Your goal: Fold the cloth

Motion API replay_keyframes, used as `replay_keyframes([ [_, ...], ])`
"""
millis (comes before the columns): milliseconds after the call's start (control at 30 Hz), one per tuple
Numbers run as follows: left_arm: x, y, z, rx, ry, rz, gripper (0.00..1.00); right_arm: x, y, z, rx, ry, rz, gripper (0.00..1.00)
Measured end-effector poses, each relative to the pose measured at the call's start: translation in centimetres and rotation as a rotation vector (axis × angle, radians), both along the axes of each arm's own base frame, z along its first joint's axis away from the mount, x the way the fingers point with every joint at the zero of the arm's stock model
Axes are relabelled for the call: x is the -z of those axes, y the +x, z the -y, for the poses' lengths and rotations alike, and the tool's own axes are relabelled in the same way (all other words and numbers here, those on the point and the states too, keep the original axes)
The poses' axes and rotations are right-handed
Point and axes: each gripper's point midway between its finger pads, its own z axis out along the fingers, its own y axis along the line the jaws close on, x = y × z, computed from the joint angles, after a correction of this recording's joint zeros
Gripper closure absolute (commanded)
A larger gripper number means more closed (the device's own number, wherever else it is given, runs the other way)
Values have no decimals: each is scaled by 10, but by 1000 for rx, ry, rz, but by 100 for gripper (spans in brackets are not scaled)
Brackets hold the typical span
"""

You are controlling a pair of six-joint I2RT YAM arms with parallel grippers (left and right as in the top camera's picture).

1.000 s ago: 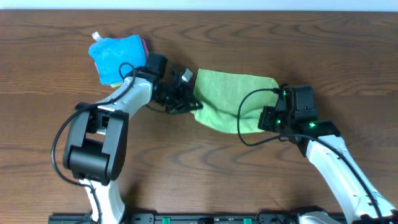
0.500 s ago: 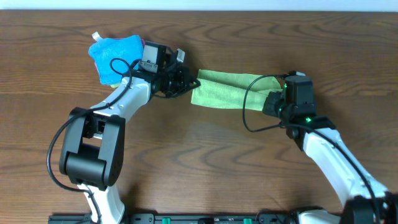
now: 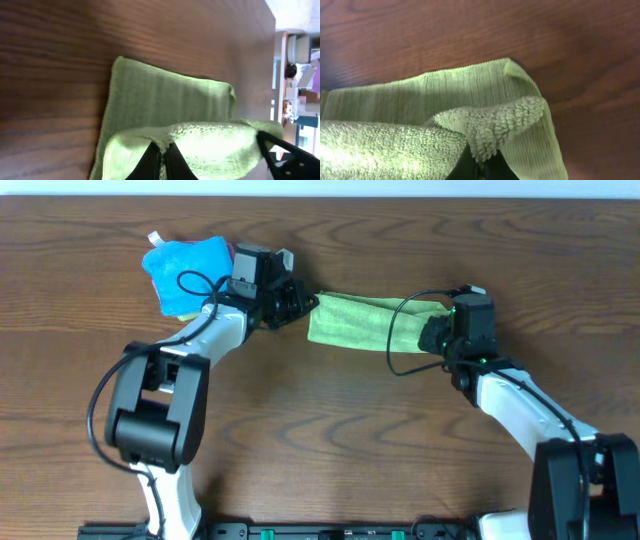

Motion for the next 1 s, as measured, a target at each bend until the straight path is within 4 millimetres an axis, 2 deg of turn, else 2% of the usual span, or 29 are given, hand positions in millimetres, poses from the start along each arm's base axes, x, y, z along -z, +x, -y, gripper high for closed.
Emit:
replay_keyframes([
  [100, 12, 4, 2, -2, -3, 1, 94, 4, 5, 4, 6, -1, 8, 99],
  [267, 16, 12, 4, -16, -23, 20, 94, 8, 12, 9, 10, -5, 27, 99],
  [533, 26, 16, 4, -37, -24, 11, 94, 30, 19, 9, 5, -12, 13, 99],
  [600, 26, 17, 3, -39, -22, 12, 93, 36, 20, 8, 5, -13, 9, 95],
  [667, 27, 18, 2, -45, -16, 15, 87, 37, 22, 9, 4, -17, 17, 91],
  [733, 28, 20, 0, -59, -7, 16, 78, 35, 25, 12, 14, -31, 33, 83],
  [767, 28, 20, -1, -62, -2, 20, 74, 34, 26, 15, 24, -37, 40, 74],
  [833, 29, 22, -3, -71, 5, 22, 64, 33, 27, 21, 38, -55, 44, 64],
  [900, 29, 22, -4, -74, 4, 20, 62, 34, 27, 24, 45, -62, 40, 56],
  [933, 29, 22, -3, -73, 3, 21, 59, 35, 26, 24, 48, -62, 34, 46],
  [1000, 28, 22, -3, -68, -1, 21, 55, 38, 23, 24, 44, -62, 16, 40],
])
